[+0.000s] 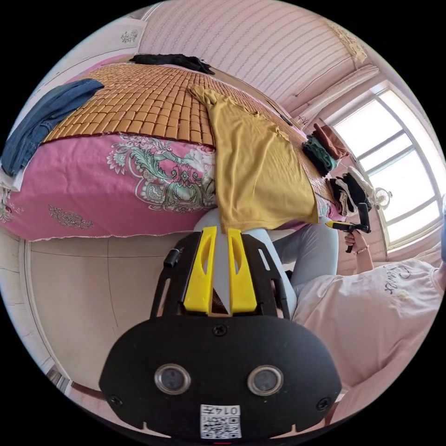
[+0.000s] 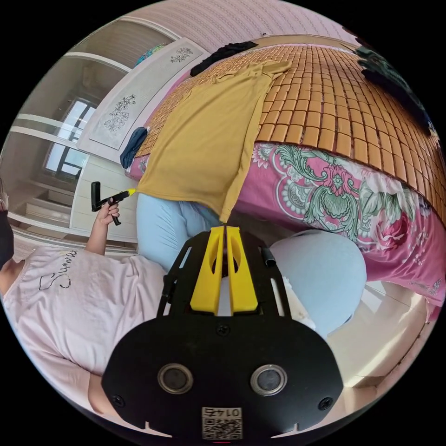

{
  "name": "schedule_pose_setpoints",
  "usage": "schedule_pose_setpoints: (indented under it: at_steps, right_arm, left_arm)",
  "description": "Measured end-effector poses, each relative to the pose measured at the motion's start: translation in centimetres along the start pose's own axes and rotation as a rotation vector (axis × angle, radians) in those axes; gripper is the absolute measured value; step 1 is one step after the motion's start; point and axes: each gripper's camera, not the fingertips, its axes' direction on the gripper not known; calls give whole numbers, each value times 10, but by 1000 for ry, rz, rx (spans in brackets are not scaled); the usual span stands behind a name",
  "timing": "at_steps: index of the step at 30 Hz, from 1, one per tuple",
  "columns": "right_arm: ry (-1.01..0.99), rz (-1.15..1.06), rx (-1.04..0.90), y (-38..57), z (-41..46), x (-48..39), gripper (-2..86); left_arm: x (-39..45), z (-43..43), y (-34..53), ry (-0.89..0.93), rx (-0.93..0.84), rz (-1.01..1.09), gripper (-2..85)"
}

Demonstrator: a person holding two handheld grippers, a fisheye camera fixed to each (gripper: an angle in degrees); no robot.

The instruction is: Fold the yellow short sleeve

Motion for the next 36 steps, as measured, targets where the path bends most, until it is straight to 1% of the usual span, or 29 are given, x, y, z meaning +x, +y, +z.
schedule_pose_setpoints:
  at_steps: [3, 6, 9, 11, 12, 14, 15, 17, 18, 19, 20, 21, 23, 24, 25, 27, 29, 30, 31, 35, 36]
  right_arm:
    - [56, 3, 21, -4, -14, 2, 9]
    - [91, -17, 120, -24, -35, 3, 21]
    - [130, -48, 244, -62, -50, 4, 44]
    - [156, -62, 309, -90, -53, 7, 52]
    - [169, -73, 338, -111, -52, 9, 55]
    - [183, -92, 377, -140, -49, 14, 58]
    - [190, -99, 394, -159, -46, 19, 59]
    - [199, -106, 431, -187, -42, 27, 60]
    - [208, -107, 458, -204, -40, 33, 60]
    - [208, -89, 465, -220, -37, 41, 61]
    - [201, -85, 463, -227, -36, 44, 61]
    - [181, -102, 456, -238, -34, 48, 66]
    - [163, -133, 457, -241, -28, 54, 72]
    - [164, -108, 475, -239, -26, 59, 74]
    - [118, -89, 487, -237, -28, 64, 76]
    - [52, -115, 528, -234, -34, 65, 78]
    - [75, -116, 537, -235, -39, 64, 80]
    - [107, -116, 542, -236, -40, 63, 82]
    - [130, -114, 536, -239, -39, 62, 83]
    - [99, -107, 512, -248, -35, 64, 85]
    - [93, -109, 500, -251, -32, 63, 85]
  left_arm:
    - [1, -23, -12, -100, 15, 14, 48]
    - [9, -45, -45, -147, 75, 55, 45]
    - [35, -41, -106, -139, 104, 157, 41]
    - [73, -19, -172, -121, 122, 275, 40]
    - [85, -12, -190, -115, 127, 311, 40]
    - [143, 28, -270, -91, 138, 435, 39]
    - [161, 40, -290, -84, 136, 474, 39]
    - [239, 96, -364, -73, 131, 631, 39]
    - [259, 112, -381, -76, 131, 666, 39]
    - [295, 147, -415, -82, 119, 716, 41]
    - [327, 184, -448, -84, 86, 741, 44]
    - [341, 202, -463, -86, 70, 748, 47]
    - [385, 268, -509, -109, 36, 765, 58]
    - [391, 282, -518, -116, 29, 760, 60]
    - [401, 308, -534, -122, -2, 749, 73]
    - [407, 346, -553, -135, -116, 733, 83]
    - [402, 384, -566, -181, -266, 711, 73]
    - [400, 382, -568, -154, -239, 708, 50]
    - [393, 375, -571, -117, -209, 695, 4]
    - [357, 322, -558, -63, -46, 653, -8]
    - [350, 316, -554, -58, -31, 643, -8]
